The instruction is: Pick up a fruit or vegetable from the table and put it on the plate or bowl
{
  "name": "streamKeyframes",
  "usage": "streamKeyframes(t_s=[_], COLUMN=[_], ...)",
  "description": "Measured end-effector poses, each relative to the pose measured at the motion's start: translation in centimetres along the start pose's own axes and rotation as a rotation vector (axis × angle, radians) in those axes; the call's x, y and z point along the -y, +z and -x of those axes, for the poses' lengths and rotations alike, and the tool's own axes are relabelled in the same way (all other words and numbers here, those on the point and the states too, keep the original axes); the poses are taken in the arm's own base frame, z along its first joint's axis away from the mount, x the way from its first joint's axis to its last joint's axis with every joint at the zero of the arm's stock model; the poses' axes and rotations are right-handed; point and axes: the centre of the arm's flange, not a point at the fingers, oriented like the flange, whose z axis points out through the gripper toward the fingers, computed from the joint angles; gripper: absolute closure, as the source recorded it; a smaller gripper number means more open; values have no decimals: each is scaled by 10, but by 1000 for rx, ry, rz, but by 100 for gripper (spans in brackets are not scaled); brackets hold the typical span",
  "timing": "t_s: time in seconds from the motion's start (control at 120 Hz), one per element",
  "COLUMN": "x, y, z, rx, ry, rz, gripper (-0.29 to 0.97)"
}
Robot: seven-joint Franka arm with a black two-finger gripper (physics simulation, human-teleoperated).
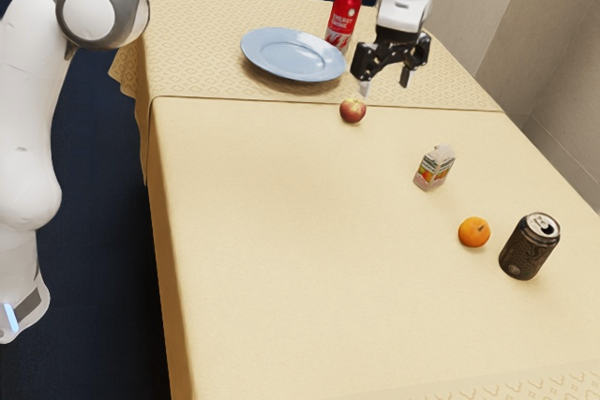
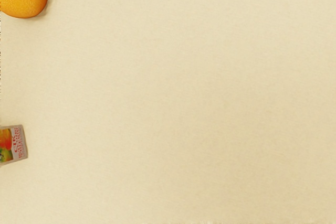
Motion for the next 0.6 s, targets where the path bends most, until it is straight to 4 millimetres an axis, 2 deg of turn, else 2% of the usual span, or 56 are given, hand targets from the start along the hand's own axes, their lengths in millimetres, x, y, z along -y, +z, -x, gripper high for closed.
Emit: streamKeyframes(t_s=[0.4, 0.467, 0.483, 0.508, 0.55, 0.575, 0.6], x=[2, -1, -6, -30, -85, -115, -141], y=[-1, -10, -26, -80, -165, -195, -212], z=[1, 1, 0, -8, -33, -55, -79], rx=[9, 9, 13, 47, 106, 101, 74], ry=[58, 62, 60, 55, 54, 70, 102], rz=[-17, -28, -53, -148, -307, -358, -380], gripper=[0, 0, 0, 1, 0, 0, 0])
